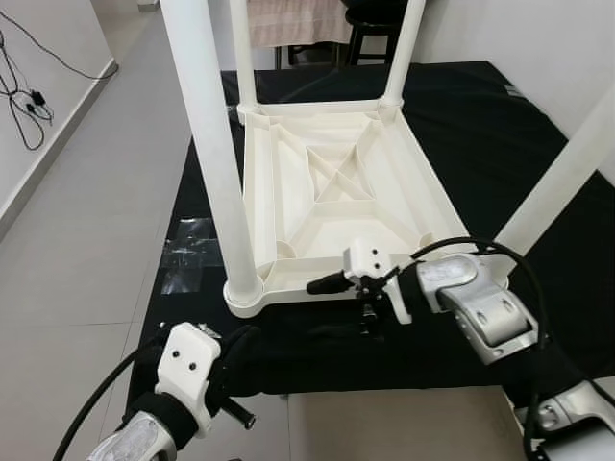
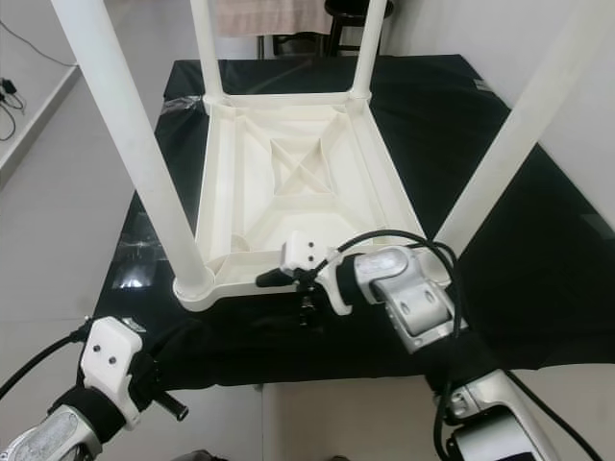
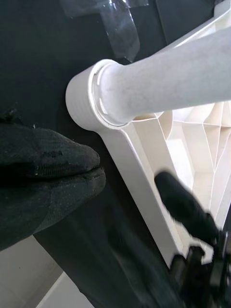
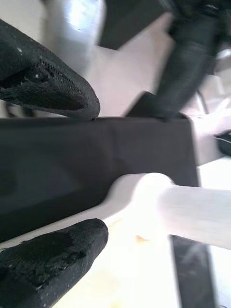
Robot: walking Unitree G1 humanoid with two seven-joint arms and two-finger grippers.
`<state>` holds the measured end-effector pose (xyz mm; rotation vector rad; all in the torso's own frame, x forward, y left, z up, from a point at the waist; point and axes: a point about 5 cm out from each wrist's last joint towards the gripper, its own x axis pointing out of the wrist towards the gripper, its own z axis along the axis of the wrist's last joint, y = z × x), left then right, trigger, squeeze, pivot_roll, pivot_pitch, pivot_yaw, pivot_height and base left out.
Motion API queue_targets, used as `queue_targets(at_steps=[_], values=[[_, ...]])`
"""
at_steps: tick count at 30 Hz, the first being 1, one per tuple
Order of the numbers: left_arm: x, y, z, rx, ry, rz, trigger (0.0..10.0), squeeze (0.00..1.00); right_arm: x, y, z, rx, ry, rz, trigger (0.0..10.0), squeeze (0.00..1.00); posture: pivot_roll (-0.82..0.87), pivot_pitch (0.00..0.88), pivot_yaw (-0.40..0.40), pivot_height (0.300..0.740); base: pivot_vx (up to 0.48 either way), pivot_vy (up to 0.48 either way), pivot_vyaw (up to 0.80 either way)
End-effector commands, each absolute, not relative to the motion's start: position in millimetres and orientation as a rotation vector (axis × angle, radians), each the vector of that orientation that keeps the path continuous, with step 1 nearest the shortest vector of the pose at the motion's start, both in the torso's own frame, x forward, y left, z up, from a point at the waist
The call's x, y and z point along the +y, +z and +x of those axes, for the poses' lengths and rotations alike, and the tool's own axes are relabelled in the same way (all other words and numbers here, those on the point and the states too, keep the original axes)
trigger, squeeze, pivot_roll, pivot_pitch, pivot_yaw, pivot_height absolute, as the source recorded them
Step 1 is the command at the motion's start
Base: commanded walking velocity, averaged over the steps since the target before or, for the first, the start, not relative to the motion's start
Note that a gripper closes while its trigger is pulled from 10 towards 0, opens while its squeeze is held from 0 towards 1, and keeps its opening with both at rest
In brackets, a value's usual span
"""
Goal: Building children table
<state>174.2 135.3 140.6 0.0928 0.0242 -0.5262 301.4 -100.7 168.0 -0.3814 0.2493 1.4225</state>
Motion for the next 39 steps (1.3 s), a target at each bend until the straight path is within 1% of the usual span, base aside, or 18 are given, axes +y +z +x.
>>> queue_targets(at_steps=[1, 4, 7, 8, 9, 11, 12, 13, 14, 17, 18, 21, 26, 29, 32, 34, 37, 39], values=[[136, 135, 173, 0.048, -0.535, 0.108, 10.0, 0.0, -90, 167, 299, 0.228, 1.427, -0.393, 10.0, 0.0, 0.09, 0.104, -0.019, 0.74, 0.0, 0.0, 0.0], [136, 135, 173, 0.046, -0.535, 0.108, 10.0, 0.0, -85, 164, 296, 0.233, 1.444, -0.395, 10.0, 0.0, 0.09, 0.104, -0.019, 0.74, 0.0, 0.0, 0.0], [135, 135, 173, 0.043, -0.535, 0.108, 10.0, 0.0, -82, 159, 290, 0.265, 1.515, -0.404, 10.0, 0.0, 0.09, 0.103, -0.022, 0.74, 0.0, 0.0, 0.0], [135, 135, 173, 0.04, -0.535, 0.106, 10.0, 0.0, -88, 160, 286, 0.292, 1.567, -0.406, 10.0, 0.0, 0.08, 0.104, -0.025, 0.74, 0.0, 0.0, 0.0], [135, 135, 173, 0.04, -0.535, 0.106, 10.0, 0.0, -88, 160, 286, 0.292, 1.567, -0.406, 10.0, 0.0, 0.08, 0.104, -0.025, 0.74, 0.0, 0.0, 0.0], [134, 135, 173, 0.036, -0.535, 0.101, 10.0, 0.0, -100, 162, 285, 0.343, 1.603, -0.428, 10.0, 0.0, 0.08, 0.106, -0.03, 0.74, 0.0, 0.0, 0.0], [134, 135, 173, 0.035, -0.535, 0.099, 10.0, 0.0, -107, 161, 287, 0.373, 1.596, -0.453, 10.0, 0.0, 0.08, 0.106, -0.032, 0.74, 0.0, 0.0, 0.0], [134, 135, 173, 0.035, -0.535, 0.099, 10.0, 0.0, -107, 161, 287, 0.373, 1.596, -0.453, 10.0, 0.0, 0.08, 0.106, -0.032, 0.74, 0.0, 0.0, 0.0], [134, 135, 173, 0.033, -0.535, 0.097, 10.0, 0.0, -112, 159, 290, 0.405, 1.574, -0.494, 10.0, 0.0, 0.07, 0.106, -0.034, 0.74, 0.0, 0.0, 0.0], [133, 136, 173, 0.031, -0.535, 0.094, 10.0, 0.0, -120, 148, 304, 0.472, 1.433, -0.618, 10.0, 0.0, 0.08, 0.108, -0.036, 0.74, 0.0, 0.0, 0.0], [133, 136, 173, 0.031, -0.535, 0.094, 10.0, 0.0, -120, 148, 304, 0.472, 1.433, -0.618, 10.0, 0.0, 0.08, 0.108, -0.036, 0.74, 0.0, 0.0, 0.0], [133, 136, 173, 0.029, -0.534, 0.094, 10.0, 0.0, -117, 143, 314, 0.484, 1.316, -0.641, 10.0, 0.0, 0.08, 0.11, -0.035, 0.74, 0.0, 0.0, 0.0], [133, 136, 173, 0.028, -0.534, 0.096, 10.0, 0.0, -113, 144, 322, 0.475, 1.232, -0.644, 10.0, 0.0, 0.08, 0.11, -0.032, 0.74, 0.0, 0.0, 0.0], [133, 135, 173, 0.028, -0.536, 0.095, 10.0, 0.0, -104, 150, 330, 0.409, 1.168, -0.596, 10.0, 0.0, 0.08, 0.109, -0.031, 0.74, 0.0, 0.0, 0.0], [133, 135, 174, 0.028, -0.538, 0.097, 10.0, 0.0, -88, 159, 331, 0.311, 1.188, -0.525, 10.0, 0.0, 0.08, 0.104, -0.029, 0.74, 0.0, 0.0, 0.0], [133, 135, 174, 0.028, -0.538, 0.097, 10.0, 0.0, -88, 159, 331, 0.311, 1.188, -0.525, 10.0, 0.0, 0.08, 0.104, -0.029, 0.74, 0.0, 0.0, 0.0], [133, 135, 174, 0.028, -0.54, 0.098, 10.0, 0.0, -74, 164, 332, 0.257, 1.19, -0.477, 10.0, 0.0, 0.08, 0.099, -0.03, 0.74, 0.0, 0.0, 0.0], [133, 135, 174, 0.028, -0.54, 0.099, 10.0, 0.0, -71, 164, 333, 0.249, 1.183, -0.479, 10.0, 0.0, 0.08, 0.099, -0.03, 0.74, 0.0, 0.0, 0.0]])
